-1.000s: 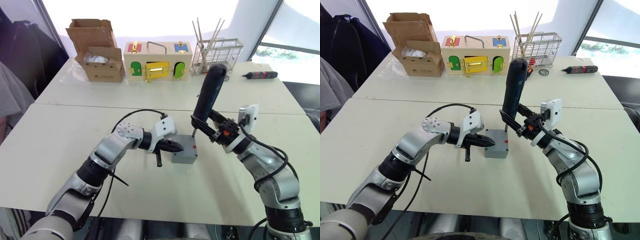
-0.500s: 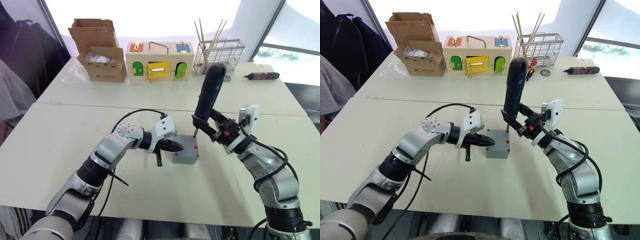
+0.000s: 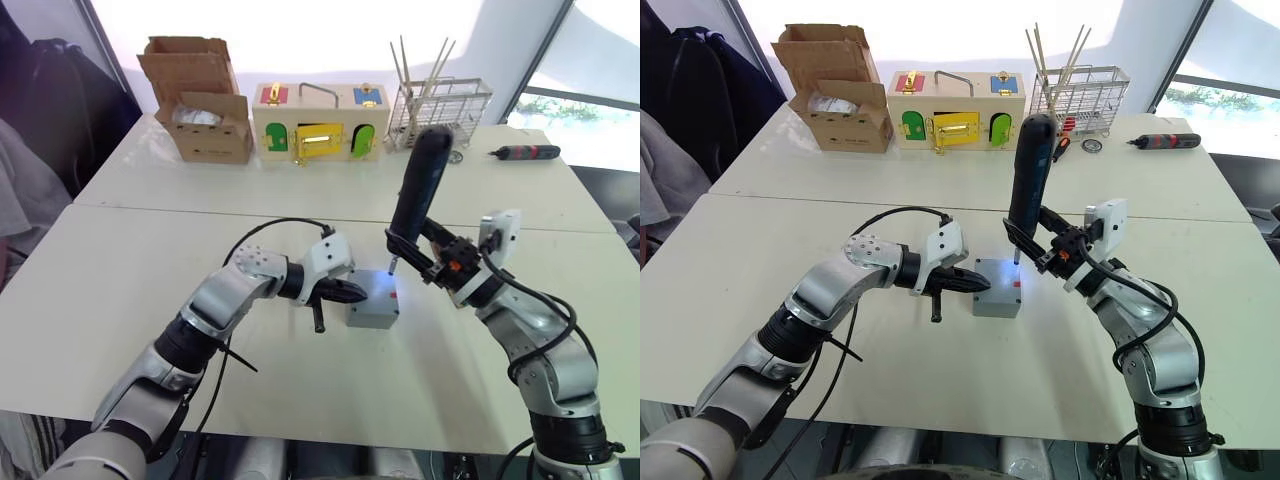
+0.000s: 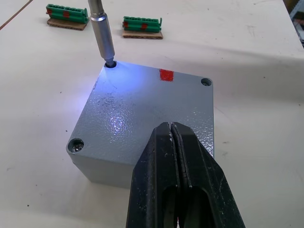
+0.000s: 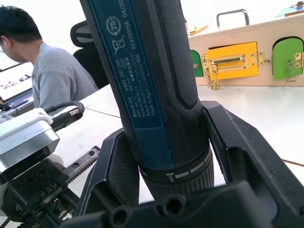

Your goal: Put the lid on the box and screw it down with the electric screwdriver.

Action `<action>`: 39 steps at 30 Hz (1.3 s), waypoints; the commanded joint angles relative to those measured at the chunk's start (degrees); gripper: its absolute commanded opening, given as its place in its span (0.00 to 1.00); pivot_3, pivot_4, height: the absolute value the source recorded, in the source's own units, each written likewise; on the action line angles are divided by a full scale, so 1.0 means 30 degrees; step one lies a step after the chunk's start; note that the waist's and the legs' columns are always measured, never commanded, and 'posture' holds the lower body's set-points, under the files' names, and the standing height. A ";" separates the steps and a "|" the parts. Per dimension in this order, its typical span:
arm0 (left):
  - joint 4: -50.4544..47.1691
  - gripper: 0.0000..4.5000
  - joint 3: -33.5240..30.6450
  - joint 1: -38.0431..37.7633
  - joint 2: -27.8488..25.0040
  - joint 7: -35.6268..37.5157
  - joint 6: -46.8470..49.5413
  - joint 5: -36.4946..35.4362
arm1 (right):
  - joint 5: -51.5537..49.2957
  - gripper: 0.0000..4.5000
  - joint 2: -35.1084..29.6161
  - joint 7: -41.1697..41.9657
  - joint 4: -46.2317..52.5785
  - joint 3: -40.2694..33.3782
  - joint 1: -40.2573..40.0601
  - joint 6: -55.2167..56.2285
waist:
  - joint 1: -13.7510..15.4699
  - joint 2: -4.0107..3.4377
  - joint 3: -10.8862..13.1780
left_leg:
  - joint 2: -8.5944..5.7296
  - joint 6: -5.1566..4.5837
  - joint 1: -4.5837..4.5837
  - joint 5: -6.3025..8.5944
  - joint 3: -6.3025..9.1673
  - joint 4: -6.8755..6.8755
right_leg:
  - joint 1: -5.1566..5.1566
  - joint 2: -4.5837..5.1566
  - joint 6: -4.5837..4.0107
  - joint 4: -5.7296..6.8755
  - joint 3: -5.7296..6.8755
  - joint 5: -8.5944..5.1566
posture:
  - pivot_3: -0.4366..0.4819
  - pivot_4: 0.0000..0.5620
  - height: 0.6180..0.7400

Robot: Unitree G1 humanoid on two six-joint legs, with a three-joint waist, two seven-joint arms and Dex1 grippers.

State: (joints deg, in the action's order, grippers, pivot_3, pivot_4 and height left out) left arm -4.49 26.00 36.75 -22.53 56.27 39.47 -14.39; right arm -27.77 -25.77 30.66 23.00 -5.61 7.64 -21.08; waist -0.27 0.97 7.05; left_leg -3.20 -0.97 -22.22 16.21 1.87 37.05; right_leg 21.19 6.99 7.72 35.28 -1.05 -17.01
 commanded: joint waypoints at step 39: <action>-0.6593 0.00 -0.1721 -0.1737 -0.1951 0.0970 -0.0430 -0.3011 | -0.2535 0.41 -1.7154 0.6945 -1.3972 0.6363 1.0906 -1.9100 | 0.0175 -0.0493 0.0885 | -0.0026 0.0016 -0.0755 -0.0081 -0.0114 0.0345 | 0.0698 -0.0058 0.0082 0.0331 0.0031 0.0116 | 0.48 0.27 0.99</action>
State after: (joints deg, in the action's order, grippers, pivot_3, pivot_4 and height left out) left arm -21.02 22.05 31.70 -28.68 58.66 38.11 -20.98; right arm -37.85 -76.76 49.69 -17.87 13.81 38.77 -79.82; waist 0.26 -0.51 9.71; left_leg -3.27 -0.79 -24.49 15.89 1.53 38.10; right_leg 23.29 6.82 7.96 36.27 -0.97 -16.66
